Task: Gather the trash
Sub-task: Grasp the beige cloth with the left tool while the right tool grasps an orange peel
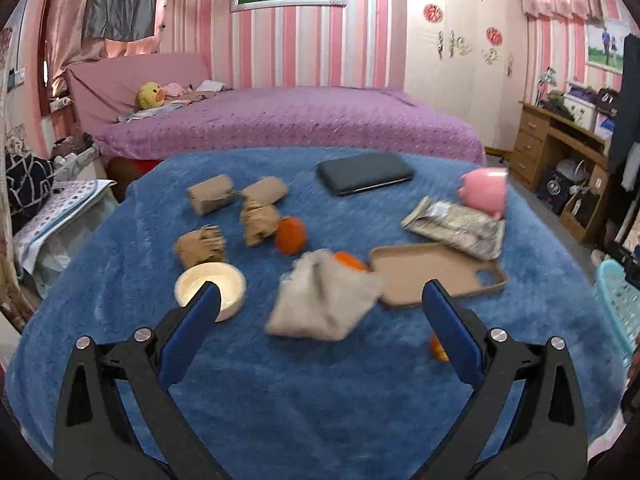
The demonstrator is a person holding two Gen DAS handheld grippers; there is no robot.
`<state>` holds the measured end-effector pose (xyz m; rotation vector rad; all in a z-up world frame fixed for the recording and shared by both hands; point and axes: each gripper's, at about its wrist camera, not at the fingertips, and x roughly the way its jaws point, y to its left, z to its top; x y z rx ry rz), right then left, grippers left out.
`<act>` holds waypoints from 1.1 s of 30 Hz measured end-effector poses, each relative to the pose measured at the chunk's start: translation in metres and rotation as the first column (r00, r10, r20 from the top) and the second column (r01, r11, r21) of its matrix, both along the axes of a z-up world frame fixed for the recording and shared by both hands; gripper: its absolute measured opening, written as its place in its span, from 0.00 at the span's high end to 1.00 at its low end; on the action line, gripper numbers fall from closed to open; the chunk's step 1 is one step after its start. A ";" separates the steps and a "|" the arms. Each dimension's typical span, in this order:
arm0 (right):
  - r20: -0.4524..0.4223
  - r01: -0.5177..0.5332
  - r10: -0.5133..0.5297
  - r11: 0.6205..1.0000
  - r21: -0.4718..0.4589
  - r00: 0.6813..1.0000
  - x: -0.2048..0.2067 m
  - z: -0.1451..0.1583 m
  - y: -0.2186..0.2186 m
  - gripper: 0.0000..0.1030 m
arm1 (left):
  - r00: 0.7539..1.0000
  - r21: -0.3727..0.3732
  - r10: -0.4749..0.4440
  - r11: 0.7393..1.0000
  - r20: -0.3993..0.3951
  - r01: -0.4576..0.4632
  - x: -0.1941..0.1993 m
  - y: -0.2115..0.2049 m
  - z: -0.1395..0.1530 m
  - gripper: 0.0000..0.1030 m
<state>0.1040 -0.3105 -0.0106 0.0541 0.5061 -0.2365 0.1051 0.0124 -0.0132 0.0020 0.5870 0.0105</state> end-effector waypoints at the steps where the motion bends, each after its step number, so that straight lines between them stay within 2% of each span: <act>1: -0.008 -0.011 0.011 1.000 -0.012 1.000 0.002 -0.002 0.008 0.04 | 1.000 0.012 0.009 1.000 0.004 -0.009 0.000 0.005 -0.001 0.05; 9: -0.044 -0.049 0.050 0.998 0.027 0.998 0.011 -0.011 0.034 0.04 | 0.998 -0.015 0.022 1.000 -0.053 -0.023 0.013 0.032 -0.016 0.05; 15: -0.072 -0.071 0.071 0.997 0.007 0.995 0.021 -0.017 0.056 0.04 | 0.987 -0.034 -0.033 0.999 -0.158 0.028 0.035 0.023 -0.037 0.06; 18: -0.083 -0.083 0.083 0.997 0.008 0.993 0.026 -0.018 0.062 0.04 | 0.986 -0.018 -0.046 0.999 -0.163 0.044 0.041 0.016 -0.041 0.07; 21: -0.094 -0.102 0.102 0.995 0.006 0.990 0.028 -0.020 0.069 0.04 | 0.981 -0.031 -0.078 0.997 -0.178 0.074 0.046 0.011 -0.045 0.16; 24: -0.104 -0.126 0.123 0.992 -0.021 0.987 0.031 -0.021 0.079 0.04 | 0.968 -0.031 -0.119 0.993 -0.222 0.115 0.052 0.006 -0.052 0.39; 28: -0.101 -0.146 0.141 0.988 -0.043 0.985 0.027 -0.022 0.088 0.04 | 0.967 -0.062 -0.141 0.989 -0.211 0.131 0.048 0.011 -0.049 0.63; 30: -0.092 -0.159 0.155 0.987 -0.034 0.984 0.024 -0.021 0.092 0.04 | 0.972 -0.054 -0.131 0.991 -0.193 0.123 0.043 0.015 -0.045 0.68; 33: -0.087 -0.190 0.188 0.982 -0.015 0.978 0.022 -0.019 0.101 0.04 | 0.983 -0.027 -0.124 0.992 -0.138 0.122 0.028 0.020 -0.034 0.71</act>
